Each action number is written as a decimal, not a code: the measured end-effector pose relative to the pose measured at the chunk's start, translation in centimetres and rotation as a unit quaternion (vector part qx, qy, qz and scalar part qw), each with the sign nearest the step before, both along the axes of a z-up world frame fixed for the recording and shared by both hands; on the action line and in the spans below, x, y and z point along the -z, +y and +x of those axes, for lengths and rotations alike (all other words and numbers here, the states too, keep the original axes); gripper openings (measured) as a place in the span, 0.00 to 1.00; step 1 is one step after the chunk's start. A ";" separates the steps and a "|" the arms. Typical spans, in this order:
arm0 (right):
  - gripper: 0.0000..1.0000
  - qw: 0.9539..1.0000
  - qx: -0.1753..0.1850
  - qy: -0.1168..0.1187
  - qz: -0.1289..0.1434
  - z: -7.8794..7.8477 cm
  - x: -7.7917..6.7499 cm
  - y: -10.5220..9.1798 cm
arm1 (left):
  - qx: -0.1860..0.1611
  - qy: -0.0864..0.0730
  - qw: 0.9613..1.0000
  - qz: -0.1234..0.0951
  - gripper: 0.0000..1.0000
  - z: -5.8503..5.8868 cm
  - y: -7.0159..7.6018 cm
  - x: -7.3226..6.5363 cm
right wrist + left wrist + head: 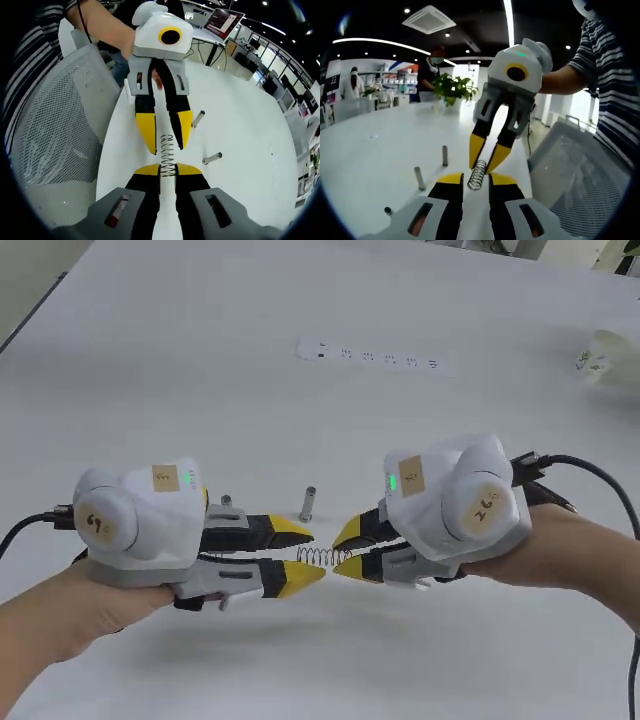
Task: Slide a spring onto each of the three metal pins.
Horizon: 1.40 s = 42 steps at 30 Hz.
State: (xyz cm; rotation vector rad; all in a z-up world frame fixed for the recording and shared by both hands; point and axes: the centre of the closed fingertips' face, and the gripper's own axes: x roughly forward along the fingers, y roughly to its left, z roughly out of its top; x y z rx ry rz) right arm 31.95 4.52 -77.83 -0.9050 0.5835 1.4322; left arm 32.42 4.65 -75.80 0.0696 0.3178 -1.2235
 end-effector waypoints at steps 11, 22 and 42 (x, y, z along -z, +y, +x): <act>0.08 1.000 0.000 0.001 0.005 -0.1 -0.2 0.1 | 0.004 -0.002 1.000 0.003 0.05 -0.1 0.0 0.1; 0.08 1.000 -0.007 -0.001 0.008 -0.3 -0.3 0.2 | 0.007 -0.002 1.000 0.006 0.05 -0.4 0.1 0.1; 0.08 1.000 -0.002 0.003 0.019 -0.2 -0.6 0.1 | 0.009 -0.002 1.000 0.003 0.02 -0.4 0.2 0.2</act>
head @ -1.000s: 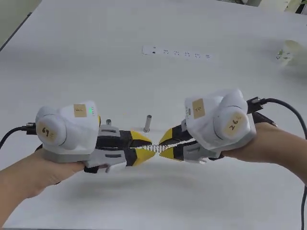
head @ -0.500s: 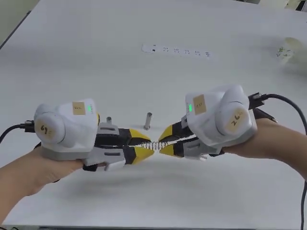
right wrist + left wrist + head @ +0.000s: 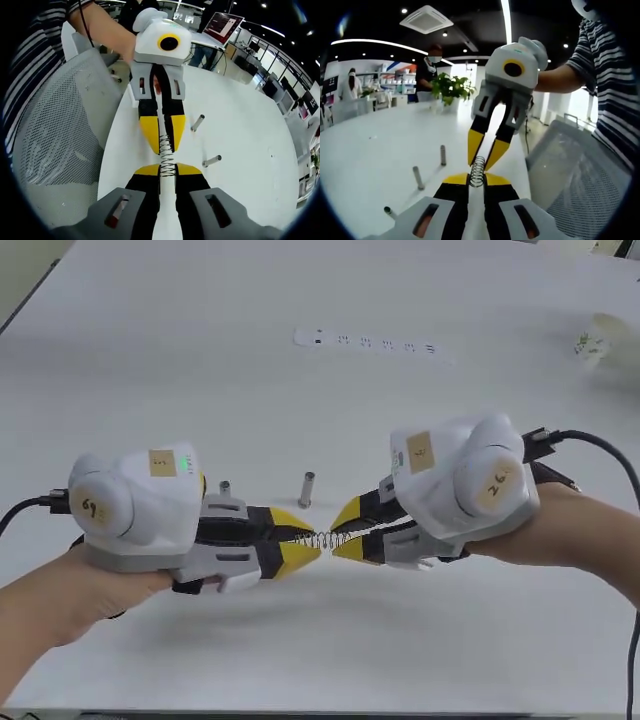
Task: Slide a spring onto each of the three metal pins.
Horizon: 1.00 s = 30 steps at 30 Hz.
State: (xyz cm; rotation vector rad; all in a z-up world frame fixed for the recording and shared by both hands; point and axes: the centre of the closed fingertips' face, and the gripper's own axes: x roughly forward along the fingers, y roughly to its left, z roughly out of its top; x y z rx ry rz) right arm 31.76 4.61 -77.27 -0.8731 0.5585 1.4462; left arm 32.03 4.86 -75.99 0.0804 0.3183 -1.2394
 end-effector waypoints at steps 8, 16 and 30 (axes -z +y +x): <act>0.08 1.000 -0.002 -0.001 0.007 -0.2 0.0 0.2 | 0.009 0.004 1.000 0.000 0.02 -0.3 0.1 -0.3; 0.09 1.000 -0.004 0.001 0.002 -0.6 0.3 -0.1 | 0.024 0.012 1.000 0.003 0.02 -0.8 -0.1 -0.1; 0.09 1.000 0.007 0.011 0.011 -1.3 0.9 -0.9 | 0.043 0.020 0.999 0.013 0.02 -1.4 -0.4 0.2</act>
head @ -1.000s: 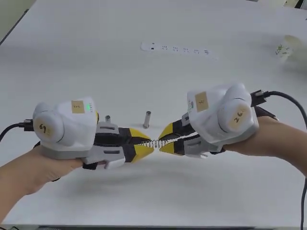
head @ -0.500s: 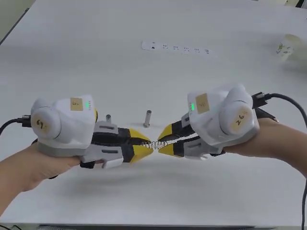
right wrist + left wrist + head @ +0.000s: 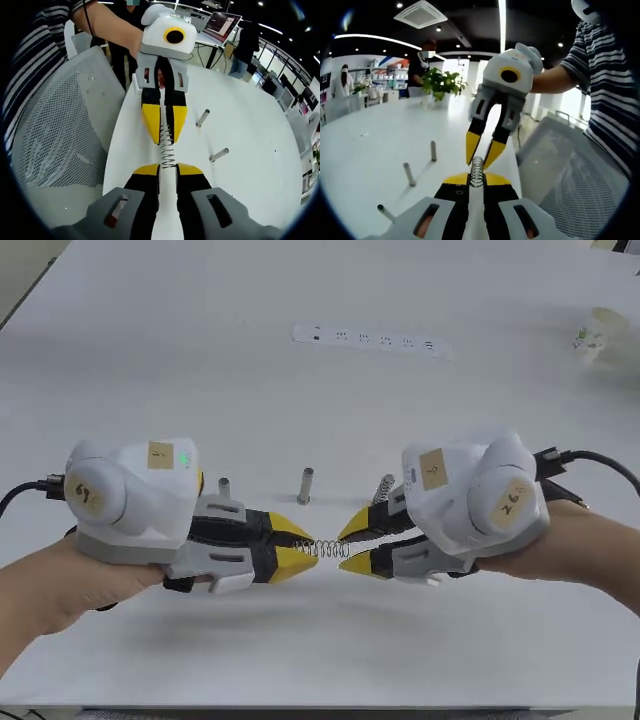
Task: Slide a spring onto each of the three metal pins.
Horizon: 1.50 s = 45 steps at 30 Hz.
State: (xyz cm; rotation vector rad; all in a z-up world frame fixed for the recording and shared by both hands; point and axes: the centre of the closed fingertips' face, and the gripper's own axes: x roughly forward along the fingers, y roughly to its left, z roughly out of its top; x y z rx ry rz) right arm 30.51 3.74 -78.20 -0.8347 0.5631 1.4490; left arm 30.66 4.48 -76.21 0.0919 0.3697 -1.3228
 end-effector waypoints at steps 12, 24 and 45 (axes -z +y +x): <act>0.07 1.000 0.003 0.011 0.002 -0.1 -0.6 0.0 | 0.001 0.002 1.000 0.002 0.02 -0.1 0.2 0.1; 0.06 0.999 -0.005 0.029 0.018 -0.1 -3.1 1.2 | 0.001 0.005 1.000 0.009 0.02 -0.2 0.4 0.6; 0.07 0.997 -0.010 0.049 0.054 -0.7 -4.3 3.0 | -0.001 0.000 1.000 0.013 0.02 -0.4 0.7 0.7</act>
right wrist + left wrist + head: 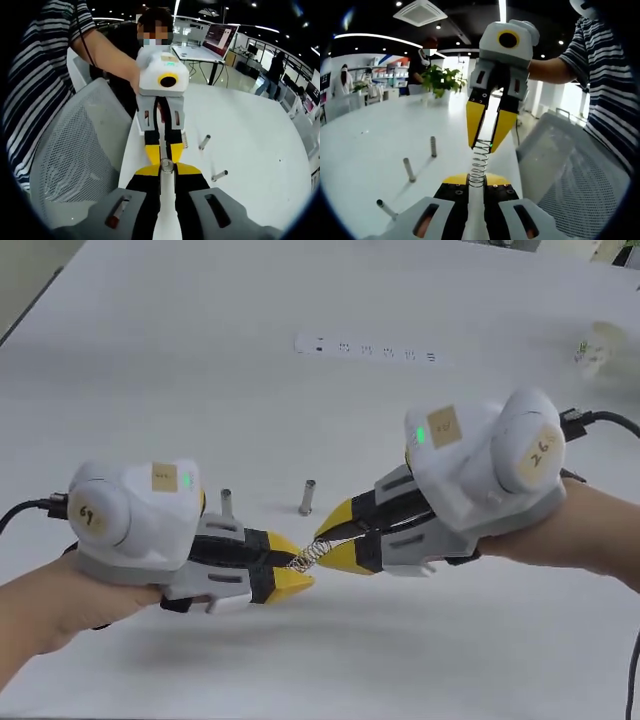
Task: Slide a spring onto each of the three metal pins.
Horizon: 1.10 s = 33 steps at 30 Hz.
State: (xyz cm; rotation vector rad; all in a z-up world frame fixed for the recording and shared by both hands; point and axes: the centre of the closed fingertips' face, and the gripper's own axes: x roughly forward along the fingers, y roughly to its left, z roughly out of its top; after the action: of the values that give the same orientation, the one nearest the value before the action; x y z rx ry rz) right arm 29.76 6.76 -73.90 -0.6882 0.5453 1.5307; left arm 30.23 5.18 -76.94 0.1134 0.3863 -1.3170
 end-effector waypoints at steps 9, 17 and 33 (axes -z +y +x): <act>0.07 1.000 0.007 0.007 0.013 0.0 -0.1 0.9 | -0.003 -0.003 1.000 0.007 0.02 0.2 0.2 0.1; 0.07 1.000 0.010 0.003 0.019 0.1 -0.3 1.2 | -0.006 -0.005 1.000 0.009 0.02 0.4 0.3 0.1; 0.07 0.999 0.017 -0.003 0.028 -0.2 -0.3 1.6 | -0.007 -0.008 1.000 0.012 0.02 0.2 0.5 0.1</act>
State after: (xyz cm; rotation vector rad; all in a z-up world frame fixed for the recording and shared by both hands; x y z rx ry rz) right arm 29.57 8.36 -73.63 -0.6368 0.5045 1.5067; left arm 30.46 5.64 -77.05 0.1410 0.3898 -1.2971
